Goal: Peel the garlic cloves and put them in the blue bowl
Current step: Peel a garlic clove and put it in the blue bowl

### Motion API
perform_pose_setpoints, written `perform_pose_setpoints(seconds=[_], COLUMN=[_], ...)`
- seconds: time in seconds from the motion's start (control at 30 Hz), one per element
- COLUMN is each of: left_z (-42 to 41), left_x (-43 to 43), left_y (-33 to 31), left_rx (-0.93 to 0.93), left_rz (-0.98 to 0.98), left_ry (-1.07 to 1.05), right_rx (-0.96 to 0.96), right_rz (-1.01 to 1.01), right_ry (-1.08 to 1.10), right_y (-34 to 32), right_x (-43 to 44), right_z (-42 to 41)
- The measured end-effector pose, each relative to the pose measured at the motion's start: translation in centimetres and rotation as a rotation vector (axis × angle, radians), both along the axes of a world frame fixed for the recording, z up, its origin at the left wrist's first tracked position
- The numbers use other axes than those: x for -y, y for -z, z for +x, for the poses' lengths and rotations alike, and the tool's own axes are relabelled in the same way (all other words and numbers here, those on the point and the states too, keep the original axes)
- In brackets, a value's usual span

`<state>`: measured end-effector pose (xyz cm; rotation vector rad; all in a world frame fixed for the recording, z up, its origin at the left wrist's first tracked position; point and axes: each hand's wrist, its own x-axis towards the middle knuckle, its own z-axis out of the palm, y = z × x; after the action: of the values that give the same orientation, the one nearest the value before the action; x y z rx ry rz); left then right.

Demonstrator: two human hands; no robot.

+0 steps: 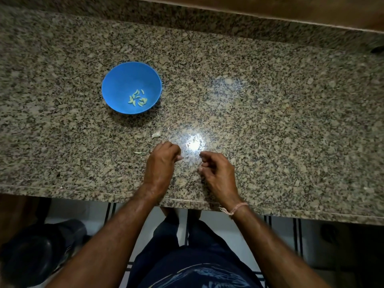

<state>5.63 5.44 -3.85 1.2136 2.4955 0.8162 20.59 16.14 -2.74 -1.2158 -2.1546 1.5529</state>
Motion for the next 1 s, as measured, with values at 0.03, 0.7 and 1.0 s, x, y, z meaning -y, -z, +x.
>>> perform_pose_setpoints(seconds=[0.03, 0.7, 1.0], left_z=[0.0, 0.5, 1.7], left_x=[-0.1, 4.3, 6.0], left_y=[0.0, -3.5, -2.2], left_rx=[-0.025, 0.471, 0.528], left_rz=[-0.011, 0.254, 0.246], left_ry=[0.007, -0.721, -0.758], right_rx=[0.003, 0.140, 0.268], right_rz=[0.014, 0.500, 0.723], right_ry=[-0.018, -0.578, -0.930], right_y=[0.0, 1.4, 2.7], right_x=[0.0, -3.4, -1.1], right_z=[-0.1, -8.4, -4.1])
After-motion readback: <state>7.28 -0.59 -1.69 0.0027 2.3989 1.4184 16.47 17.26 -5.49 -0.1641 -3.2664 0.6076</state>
